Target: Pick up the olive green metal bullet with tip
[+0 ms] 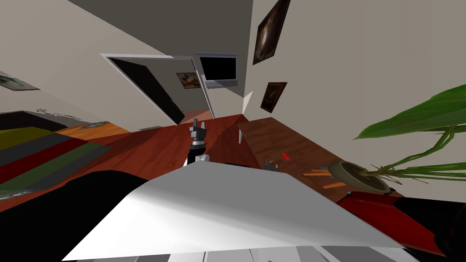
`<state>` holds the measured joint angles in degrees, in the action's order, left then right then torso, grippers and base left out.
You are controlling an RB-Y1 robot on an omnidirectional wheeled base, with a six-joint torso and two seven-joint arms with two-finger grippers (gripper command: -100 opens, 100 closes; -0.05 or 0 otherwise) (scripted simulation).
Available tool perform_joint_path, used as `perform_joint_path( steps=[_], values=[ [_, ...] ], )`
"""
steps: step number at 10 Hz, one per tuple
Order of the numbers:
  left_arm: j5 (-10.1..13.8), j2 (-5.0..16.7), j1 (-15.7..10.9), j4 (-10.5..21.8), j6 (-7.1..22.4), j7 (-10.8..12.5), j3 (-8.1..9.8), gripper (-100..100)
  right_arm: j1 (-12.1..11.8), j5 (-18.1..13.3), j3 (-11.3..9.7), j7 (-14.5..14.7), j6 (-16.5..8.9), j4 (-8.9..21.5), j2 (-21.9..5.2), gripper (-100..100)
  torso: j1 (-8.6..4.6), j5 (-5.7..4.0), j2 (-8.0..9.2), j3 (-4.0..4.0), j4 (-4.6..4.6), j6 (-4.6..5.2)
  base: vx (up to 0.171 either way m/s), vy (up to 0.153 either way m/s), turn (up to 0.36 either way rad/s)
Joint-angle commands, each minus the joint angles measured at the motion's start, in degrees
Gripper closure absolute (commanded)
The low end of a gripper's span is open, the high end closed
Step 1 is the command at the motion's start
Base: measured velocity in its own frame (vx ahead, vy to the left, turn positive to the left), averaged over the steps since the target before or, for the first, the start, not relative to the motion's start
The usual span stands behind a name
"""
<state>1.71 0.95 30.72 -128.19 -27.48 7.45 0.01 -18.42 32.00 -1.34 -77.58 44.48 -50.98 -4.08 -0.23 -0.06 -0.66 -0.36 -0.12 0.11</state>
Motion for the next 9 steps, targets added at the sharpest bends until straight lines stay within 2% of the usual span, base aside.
perform_joint_path(
  steps=[1, 2, 3, 4, 5, 6, 7, 8, 9],
  values=[
    [0.00, 0.00, 0.00, 0.00, 0.00, 0.00, 0.00, 0, -1.96, -1.12, 0.48, -0.72, -0.05, -1.70, 0.27, -100, 0.00, 0.00, 0.00, 0.00, 0.00, 0.00, 0.076, -0.003, 0.013],
    [0.00, 0.00, 0.00, 0.00, 0.00, 0.00, 0.00, 0, -4.10, -3.40, 1.31, -2.12, 0.30, -3.60, 0.76, -100, -0.02, 0.00, 0.03, 0.01, 0.00, 0.00, 0.097, -0.021, 0.029],
    [0.00, 0.00, 0.00, 0.00, 0.00, 0.00, 0.00, 0, -4.83, -3.40, 1.31, -2.12, 0.30, -3.66, 0.76, -100, -0.06, -0.01, -0.03, -0.01, 0.00, 0.00, 0.082, -0.013, 0.022],
    [0.00, 0.00, 0.00, 0.00, 0.00, 0.00, 0.00, 0, -7.06, -5.69, 2.14, -3.51, 0.65, -5.62, 1.26, -100, -0.05, -0.01, 0.01, 0.00, 0.00, 0.00, 0.082, -0.008, 0.029],
    [0.00, 0.00, 0.00, 0.00, 0.00, 0.00, 0.00, 0, -7.70, -5.69, 2.14, -3.51, 0.65, -5.62, 1.26, -100, -0.04, 0.00, 0.01, 0.00, 0.00, 0.00, 0.070, 0.001, 0.018],
    [0.00, 0.00, 0.00, 0.00, 0.00, 0.00, 0.00, 0, -9.41, -7.97, 2.97, -4.91, 1.00, -6.97, 1.75, -100, -0.01, 0.00, 0.04, 0.02, 0.01, 0.00, 0.091, -0.012, 0.033],
    [0.00, 0.00, 0.00, 0.00, 0.00, 0.00, 0.00, 0, -10.57, -7.97, 2.97, -4.91, 1.00, -7.58, 1.75, -100, -0.04, 0.00, -0.01, 0.00, 0.00, 0.00, 0.077, -0.008, 0.021],
    [0.00, 0.00, 0.00, 0.00, 0.00, 0.00, 0.00, 0, -10.26, -7.66, 2.78, -4.62, 0.83, -7.78, 1.75, -100, -0.03, 0.00, 0.04, 0.01, 0.00, 0.00, 0.025, -0.001, -0.001],
    [0.00, 0.00, -0.01, 0.00, 0.00, 0.00, 0.00, 0, -10.46, -7.73, 2.81, -4.66, 0.68, -8.05, 1.76, 100, -0.01, 0.00, 0.16, 0.08, 0.03, -0.01, 0.006, 0.000, 0.000]
  ],
)
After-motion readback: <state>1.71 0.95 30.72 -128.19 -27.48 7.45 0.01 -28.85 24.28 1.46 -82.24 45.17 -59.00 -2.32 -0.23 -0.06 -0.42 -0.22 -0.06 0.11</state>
